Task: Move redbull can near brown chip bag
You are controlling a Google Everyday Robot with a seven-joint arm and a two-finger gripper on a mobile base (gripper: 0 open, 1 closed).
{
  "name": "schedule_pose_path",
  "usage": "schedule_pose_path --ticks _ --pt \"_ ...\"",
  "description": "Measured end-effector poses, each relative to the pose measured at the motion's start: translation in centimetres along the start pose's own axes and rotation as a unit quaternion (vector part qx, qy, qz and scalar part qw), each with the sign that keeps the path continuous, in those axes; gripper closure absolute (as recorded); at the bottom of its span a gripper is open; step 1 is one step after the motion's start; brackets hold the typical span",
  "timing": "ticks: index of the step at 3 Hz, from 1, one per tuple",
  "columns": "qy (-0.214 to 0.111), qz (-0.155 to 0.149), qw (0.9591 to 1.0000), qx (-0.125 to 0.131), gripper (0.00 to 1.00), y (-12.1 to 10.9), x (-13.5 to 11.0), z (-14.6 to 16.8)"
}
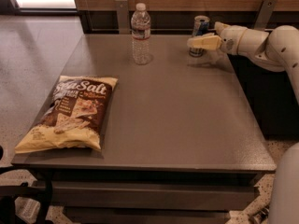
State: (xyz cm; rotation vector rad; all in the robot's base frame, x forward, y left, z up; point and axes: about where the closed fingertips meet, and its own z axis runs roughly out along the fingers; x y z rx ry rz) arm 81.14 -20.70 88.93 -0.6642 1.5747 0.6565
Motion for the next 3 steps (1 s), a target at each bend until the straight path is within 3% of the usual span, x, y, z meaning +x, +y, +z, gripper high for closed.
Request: schedule_pose_path --ticks 1,3 --pt "0.000 0.002 1.0000 -0.003 0.16 0.16 0.14 0.40" --pt "0.001 0.003 1.0000 -0.008 0.62 0.53 0.25 1.05"
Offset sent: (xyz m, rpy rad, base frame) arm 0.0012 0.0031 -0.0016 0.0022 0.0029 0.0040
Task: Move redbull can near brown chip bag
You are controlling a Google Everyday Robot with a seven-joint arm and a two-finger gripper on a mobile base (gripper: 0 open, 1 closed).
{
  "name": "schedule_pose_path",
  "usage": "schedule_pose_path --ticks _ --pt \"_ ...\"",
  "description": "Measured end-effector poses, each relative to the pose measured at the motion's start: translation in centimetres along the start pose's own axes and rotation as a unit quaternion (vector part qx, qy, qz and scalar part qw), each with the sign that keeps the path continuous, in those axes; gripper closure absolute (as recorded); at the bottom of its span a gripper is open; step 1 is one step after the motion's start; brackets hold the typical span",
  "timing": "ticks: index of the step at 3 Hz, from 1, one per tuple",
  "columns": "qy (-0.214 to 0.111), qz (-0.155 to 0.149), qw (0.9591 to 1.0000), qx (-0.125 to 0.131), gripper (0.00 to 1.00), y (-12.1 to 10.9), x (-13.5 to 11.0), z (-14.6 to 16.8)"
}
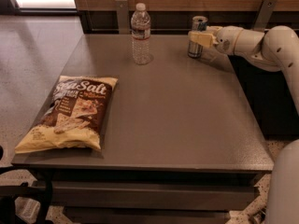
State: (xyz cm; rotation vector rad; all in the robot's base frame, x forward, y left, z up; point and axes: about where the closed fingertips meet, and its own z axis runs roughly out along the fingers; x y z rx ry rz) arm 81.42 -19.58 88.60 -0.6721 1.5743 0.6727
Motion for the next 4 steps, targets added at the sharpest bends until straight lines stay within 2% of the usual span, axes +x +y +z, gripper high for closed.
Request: schedule_pose_path --ticks 1,2,3,4 --pt "0.000 0.000 1.0000 -0.002 0.85 0.2 0.0 0.3" --pt "0.000 0.001 1.0000 -0.005 1.00 0.3 0.1 0.6" --pt "0.001 0.001 1.0000 -0.006 1.00 0.4 -0.2 0.5" --pt "0.007 -0.002 0.9999 -0.012 1.00 0.9 -2.6 -0.8"
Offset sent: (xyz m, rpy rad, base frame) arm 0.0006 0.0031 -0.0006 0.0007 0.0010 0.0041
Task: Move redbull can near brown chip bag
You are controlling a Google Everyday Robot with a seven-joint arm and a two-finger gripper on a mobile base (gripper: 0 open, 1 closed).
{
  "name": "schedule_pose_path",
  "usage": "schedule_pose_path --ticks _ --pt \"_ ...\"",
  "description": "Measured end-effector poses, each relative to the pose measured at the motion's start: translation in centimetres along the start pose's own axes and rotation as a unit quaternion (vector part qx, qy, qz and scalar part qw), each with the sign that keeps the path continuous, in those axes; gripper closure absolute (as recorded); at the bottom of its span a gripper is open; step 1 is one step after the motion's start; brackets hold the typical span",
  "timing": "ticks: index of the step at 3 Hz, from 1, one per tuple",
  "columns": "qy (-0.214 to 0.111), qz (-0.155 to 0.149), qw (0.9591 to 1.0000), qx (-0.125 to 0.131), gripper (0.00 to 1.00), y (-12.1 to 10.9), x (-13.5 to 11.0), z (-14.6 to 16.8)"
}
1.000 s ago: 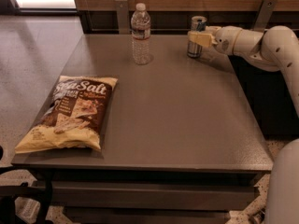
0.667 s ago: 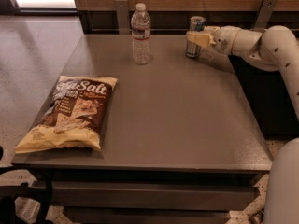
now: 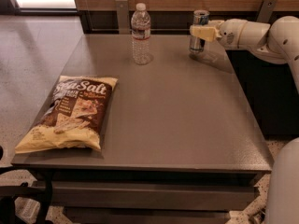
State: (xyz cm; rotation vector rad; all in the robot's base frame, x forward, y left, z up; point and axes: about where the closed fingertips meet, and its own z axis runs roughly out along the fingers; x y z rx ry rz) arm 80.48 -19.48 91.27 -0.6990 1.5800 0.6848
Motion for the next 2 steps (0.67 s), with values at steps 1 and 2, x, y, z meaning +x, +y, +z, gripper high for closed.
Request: schedule_pose_path --ticks 1,2 --pt "-0.004 -0.007 0.9999 -0.009 1.00 1.5 -2.6 -2.1" --pt "-0.014 -0.011 0.9997 -0.014 1.00 3.6 -4.8 -4.1"
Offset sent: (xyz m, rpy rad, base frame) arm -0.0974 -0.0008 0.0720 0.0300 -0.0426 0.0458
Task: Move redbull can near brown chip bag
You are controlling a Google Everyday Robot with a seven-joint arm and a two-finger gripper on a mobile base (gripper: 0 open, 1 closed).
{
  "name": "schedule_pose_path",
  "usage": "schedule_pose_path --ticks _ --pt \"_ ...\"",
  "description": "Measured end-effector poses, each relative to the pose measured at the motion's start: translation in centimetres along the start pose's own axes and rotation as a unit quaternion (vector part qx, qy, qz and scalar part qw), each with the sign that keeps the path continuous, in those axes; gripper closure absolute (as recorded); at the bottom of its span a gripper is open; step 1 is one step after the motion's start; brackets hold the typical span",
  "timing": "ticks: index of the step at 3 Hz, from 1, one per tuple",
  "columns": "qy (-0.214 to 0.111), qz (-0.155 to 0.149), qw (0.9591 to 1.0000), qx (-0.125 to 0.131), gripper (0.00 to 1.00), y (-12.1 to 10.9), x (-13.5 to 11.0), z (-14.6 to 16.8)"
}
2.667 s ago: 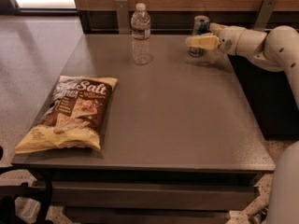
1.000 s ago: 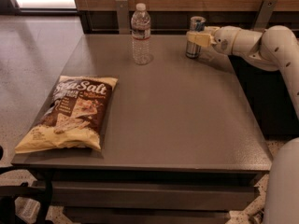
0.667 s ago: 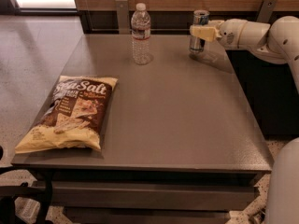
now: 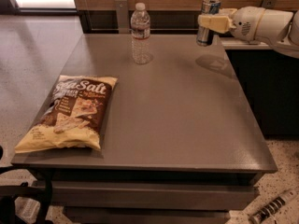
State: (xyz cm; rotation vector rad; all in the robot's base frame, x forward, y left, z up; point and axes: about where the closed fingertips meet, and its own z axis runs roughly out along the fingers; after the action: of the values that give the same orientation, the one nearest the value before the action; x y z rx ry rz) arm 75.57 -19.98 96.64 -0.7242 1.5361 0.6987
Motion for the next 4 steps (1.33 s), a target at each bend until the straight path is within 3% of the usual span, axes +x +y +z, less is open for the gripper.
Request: schedule_pose_path --ticks 1,2,3,4 --pt "-0.007 -0.012 0.9997 -0.020 1.00 5.5 -1.5 -1.7" --pt "-0.005 -0.020 0.9992 -0.035 1.00 9.0 -1.6 -2.5" --pt "-0.008 -0.033 0.9966 -0.074 1.00 12.6 -1.7 -2.9" --pt "-0.013 -0.039 0.9912 -0.126 1.00 15.7 -1.5 -2.7"
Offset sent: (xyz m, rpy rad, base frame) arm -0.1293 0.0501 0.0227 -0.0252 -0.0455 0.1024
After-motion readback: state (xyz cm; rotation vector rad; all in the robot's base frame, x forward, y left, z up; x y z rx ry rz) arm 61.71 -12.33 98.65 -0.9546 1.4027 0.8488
